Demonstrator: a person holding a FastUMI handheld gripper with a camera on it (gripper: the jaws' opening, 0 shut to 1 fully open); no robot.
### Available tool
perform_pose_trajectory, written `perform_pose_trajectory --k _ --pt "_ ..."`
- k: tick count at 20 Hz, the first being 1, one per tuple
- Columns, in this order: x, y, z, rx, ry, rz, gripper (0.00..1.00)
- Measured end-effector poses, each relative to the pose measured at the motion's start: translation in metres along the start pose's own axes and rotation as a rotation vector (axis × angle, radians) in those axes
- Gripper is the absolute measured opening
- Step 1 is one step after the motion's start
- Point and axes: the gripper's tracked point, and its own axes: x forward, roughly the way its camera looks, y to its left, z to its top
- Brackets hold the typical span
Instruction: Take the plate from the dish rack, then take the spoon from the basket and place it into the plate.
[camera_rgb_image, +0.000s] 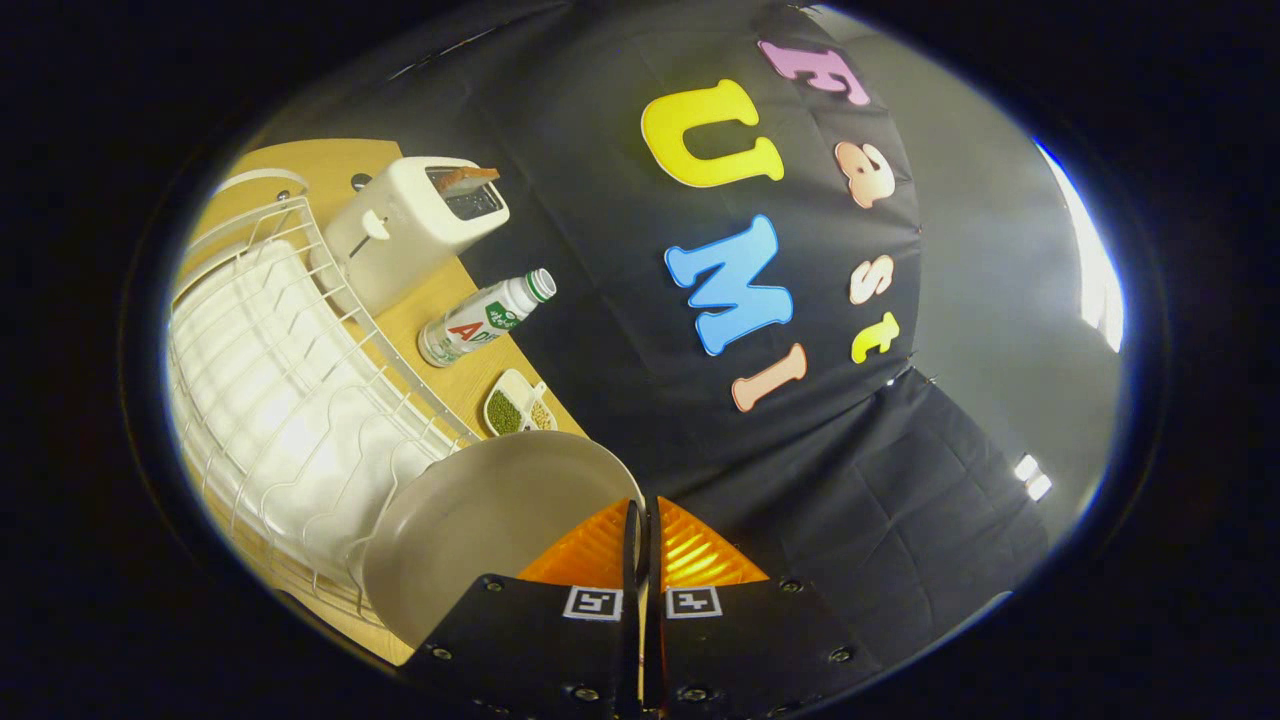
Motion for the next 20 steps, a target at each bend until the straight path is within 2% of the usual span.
perform_pose_trajectory --k 2,5,14,20 --pt "0.000 -0.016 0.005 -0.079 -0.035 -0.071 0.02" --pt "-0.001 -0.023 0.011 -0.087 -0.062 -0.083 0.02" --pt "-0.038 -0.067 -0.041 0.084 0.025 -0.091 0.02" --pt "-0.089 -0.067 -0.086 0.162 0.043 -0.043 0.02"
